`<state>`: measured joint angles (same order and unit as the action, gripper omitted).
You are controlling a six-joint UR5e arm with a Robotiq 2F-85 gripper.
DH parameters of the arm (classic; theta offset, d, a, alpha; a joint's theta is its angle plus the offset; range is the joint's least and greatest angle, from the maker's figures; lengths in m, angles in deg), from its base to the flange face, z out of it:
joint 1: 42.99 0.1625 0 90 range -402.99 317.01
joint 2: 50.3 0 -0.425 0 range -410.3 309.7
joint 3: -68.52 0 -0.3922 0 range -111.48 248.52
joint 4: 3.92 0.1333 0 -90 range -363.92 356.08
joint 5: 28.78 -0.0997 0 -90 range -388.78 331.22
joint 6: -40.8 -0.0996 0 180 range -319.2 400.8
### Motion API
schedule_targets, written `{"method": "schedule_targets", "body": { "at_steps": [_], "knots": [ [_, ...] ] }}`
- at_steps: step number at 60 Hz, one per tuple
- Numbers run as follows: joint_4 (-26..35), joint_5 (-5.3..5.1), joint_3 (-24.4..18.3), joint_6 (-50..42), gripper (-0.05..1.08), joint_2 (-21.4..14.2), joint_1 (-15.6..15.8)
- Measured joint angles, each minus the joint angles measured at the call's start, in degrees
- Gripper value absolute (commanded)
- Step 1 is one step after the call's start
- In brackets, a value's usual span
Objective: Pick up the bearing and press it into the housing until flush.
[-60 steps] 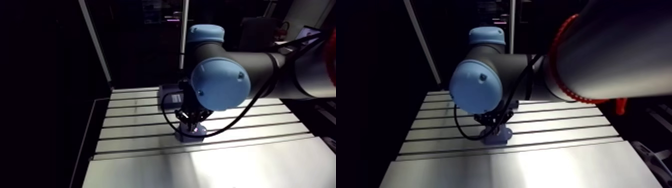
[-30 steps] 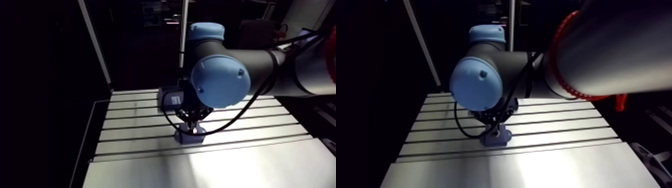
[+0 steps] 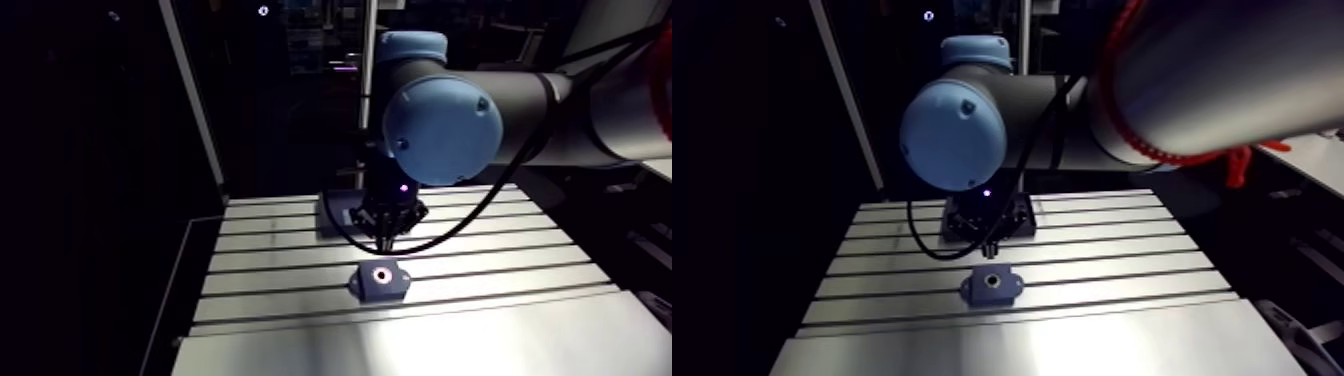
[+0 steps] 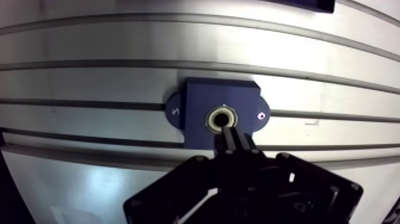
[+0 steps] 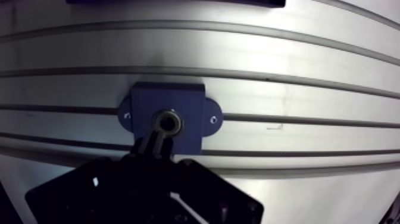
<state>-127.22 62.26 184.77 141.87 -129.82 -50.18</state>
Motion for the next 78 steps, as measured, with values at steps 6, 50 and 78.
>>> {"method": "schedule_targets", "body": {
  "at_steps": [6, 50, 78],
  "knots": [
    [2.50, -0.03, -1.06, -0.02, 0.01, -0.85, 0.05],
    [26.37, -0.27, -14.92, -1.38, 0.01, -8.59, 1.29],
    [32.87, -0.40, -23.19, -1.76, 0.01, -10.37, 1.81]
  ]
}}
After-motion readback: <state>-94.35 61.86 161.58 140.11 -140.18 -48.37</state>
